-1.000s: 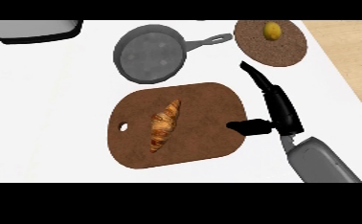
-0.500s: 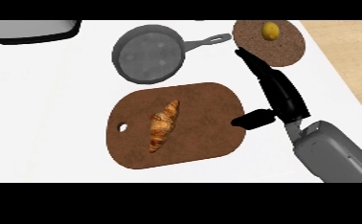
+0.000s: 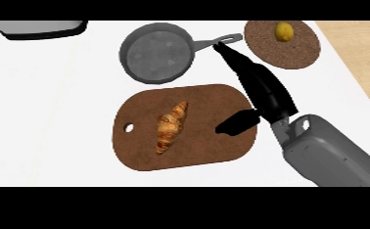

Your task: Pick the croissant from the cutting board and place it in the pan

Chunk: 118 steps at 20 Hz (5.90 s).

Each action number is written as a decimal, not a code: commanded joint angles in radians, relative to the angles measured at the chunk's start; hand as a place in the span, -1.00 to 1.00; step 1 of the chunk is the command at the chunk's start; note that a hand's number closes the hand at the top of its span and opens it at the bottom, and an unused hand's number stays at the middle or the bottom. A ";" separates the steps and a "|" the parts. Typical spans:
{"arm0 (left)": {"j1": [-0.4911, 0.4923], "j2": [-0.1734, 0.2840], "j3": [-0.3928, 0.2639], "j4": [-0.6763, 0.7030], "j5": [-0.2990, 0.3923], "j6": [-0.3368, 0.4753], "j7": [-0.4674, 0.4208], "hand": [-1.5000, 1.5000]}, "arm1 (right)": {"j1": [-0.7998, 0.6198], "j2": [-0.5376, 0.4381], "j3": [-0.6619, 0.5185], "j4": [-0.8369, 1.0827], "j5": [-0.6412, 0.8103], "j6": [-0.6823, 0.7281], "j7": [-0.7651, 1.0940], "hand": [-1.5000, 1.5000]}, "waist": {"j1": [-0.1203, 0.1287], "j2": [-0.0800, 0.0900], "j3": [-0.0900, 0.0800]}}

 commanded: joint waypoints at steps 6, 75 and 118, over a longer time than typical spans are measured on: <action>-0.290 -0.014 0.082 -0.169 0.007 0.014 -0.057 0.00 | -0.077 0.089 0.068 -0.011 0.014 0.057 0.248 -1.00 | -0.012 0.001 0.009; -0.376 0.028 0.011 -0.160 0.049 0.070 -0.045 0.00 | -0.209 0.393 0.319 0.366 0.042 0.266 0.508 1.00 | 0.019 0.025 0.017; -0.400 0.058 -0.036 -0.146 0.084 0.086 -0.070 0.00 | -0.552 0.437 0.081 0.417 0.339 -0.225 0.421 1.00 | 0.037 0.047 0.017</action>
